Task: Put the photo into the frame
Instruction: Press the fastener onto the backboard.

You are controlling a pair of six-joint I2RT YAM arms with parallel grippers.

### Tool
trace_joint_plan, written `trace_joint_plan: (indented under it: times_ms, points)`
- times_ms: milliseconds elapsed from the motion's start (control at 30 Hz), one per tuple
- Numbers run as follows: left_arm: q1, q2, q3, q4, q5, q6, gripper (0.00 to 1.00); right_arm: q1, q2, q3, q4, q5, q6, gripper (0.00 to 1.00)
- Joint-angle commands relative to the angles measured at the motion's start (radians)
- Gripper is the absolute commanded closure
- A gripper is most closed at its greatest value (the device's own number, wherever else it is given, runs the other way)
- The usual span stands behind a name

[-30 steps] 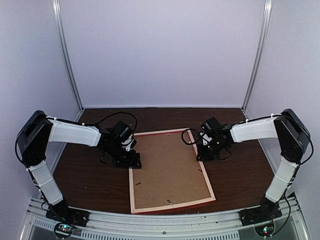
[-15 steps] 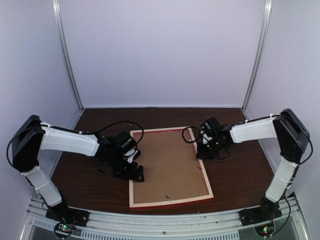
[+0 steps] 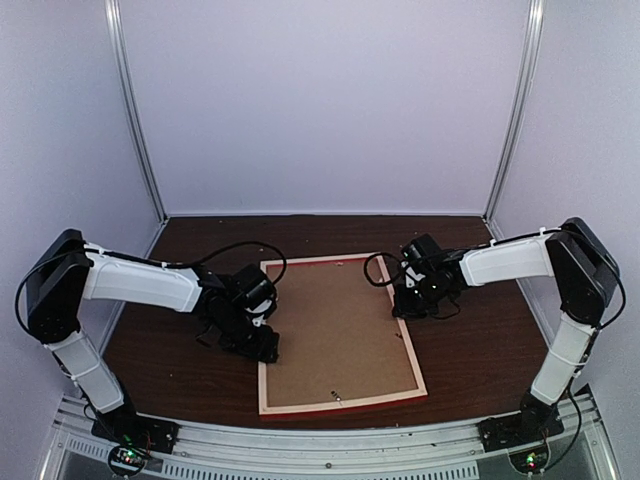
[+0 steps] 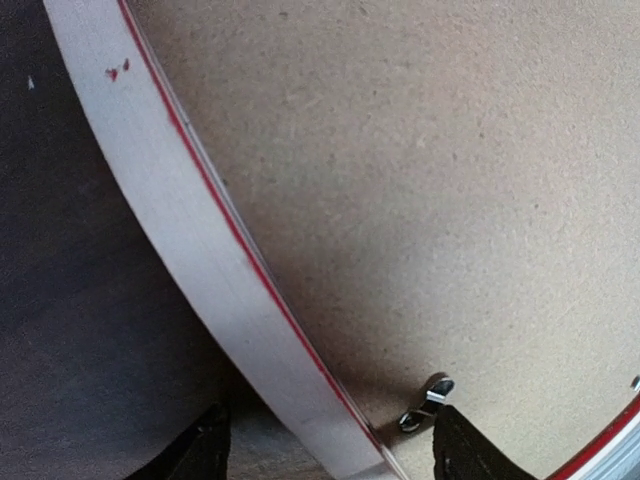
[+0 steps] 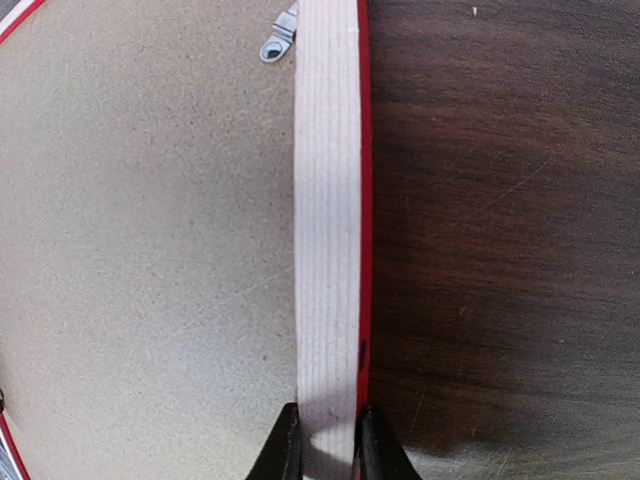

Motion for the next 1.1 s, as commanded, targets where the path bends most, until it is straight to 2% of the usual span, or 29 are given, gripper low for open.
trace_joint_plan:
  times_ms: [0,267,500,933,1067]
  points:
    - [-0.002,0.038,0.026,-0.016,-0.048,0.025,0.3,-0.016,0.044,-0.004,0.017,0.028,0.025,1.0]
    - [-0.002,0.048,0.027,-0.016,-0.083,0.011,0.37,-0.017,0.05,-0.006,0.025,0.018,0.025,1.0]
    - [-0.002,0.061,0.019,-0.001,-0.099,-0.03,0.51,-0.017,0.048,-0.009,0.025,0.015,0.021,1.0]
    - [-0.002,0.025,-0.058,0.056,-0.033,-0.108,0.68,-0.017,0.014,-0.071,0.101,0.037,0.089,1.0]
    - [-0.002,0.01,-0.087,0.093,-0.012,-0.136,0.69,-0.012,-0.008,-0.104,0.145,0.058,0.125,1.0]
